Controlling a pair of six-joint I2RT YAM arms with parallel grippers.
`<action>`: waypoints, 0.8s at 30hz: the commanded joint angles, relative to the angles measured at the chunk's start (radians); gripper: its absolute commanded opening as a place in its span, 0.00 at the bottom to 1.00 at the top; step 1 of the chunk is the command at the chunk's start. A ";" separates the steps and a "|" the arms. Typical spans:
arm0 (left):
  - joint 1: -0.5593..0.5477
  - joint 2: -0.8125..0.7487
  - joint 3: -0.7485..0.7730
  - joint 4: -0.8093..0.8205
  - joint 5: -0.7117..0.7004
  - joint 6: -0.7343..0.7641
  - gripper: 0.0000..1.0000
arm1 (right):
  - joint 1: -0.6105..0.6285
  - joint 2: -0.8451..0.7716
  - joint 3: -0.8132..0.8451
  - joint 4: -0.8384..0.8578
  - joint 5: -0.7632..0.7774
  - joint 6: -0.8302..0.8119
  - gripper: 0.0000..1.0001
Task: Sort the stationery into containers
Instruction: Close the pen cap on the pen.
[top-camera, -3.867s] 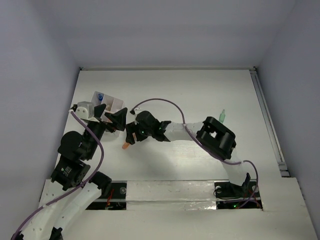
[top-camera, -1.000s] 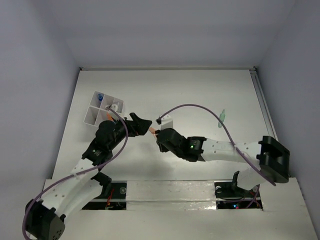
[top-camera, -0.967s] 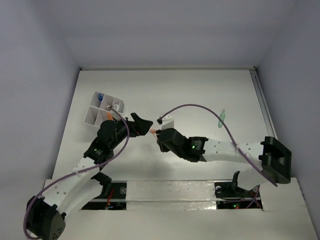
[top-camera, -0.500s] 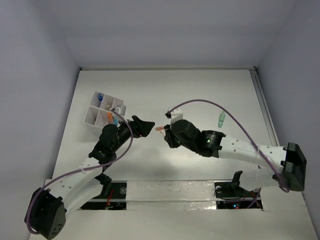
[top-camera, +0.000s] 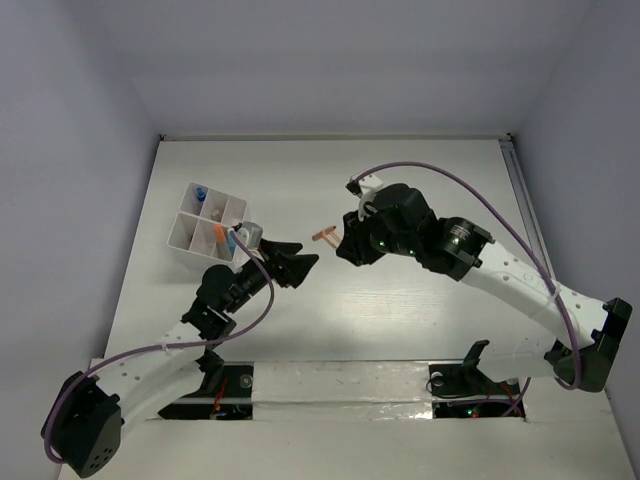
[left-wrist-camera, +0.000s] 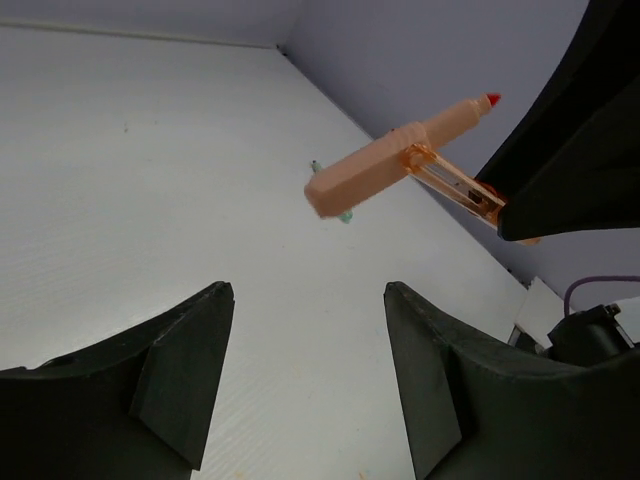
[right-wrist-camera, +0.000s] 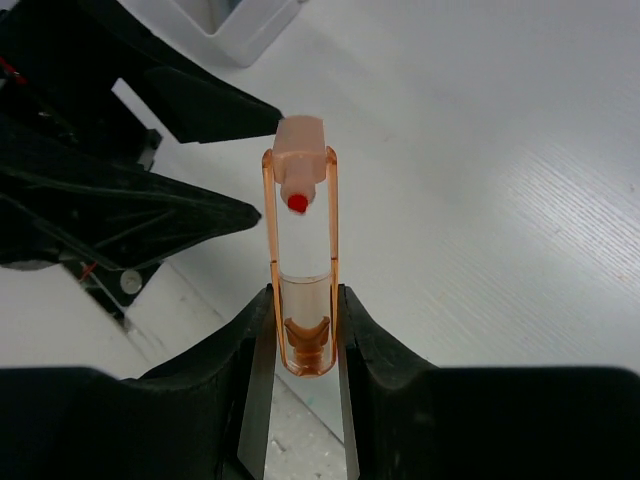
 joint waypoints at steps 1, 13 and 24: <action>-0.028 0.004 0.022 0.134 0.012 0.082 0.58 | -0.020 0.026 0.100 -0.090 -0.149 -0.033 0.00; -0.110 0.030 0.079 0.134 -0.039 0.150 0.52 | -0.029 0.073 0.208 -0.175 -0.208 -0.041 0.00; -0.151 0.036 0.111 0.131 -0.063 0.182 0.28 | -0.029 0.070 0.202 -0.175 -0.225 -0.030 0.00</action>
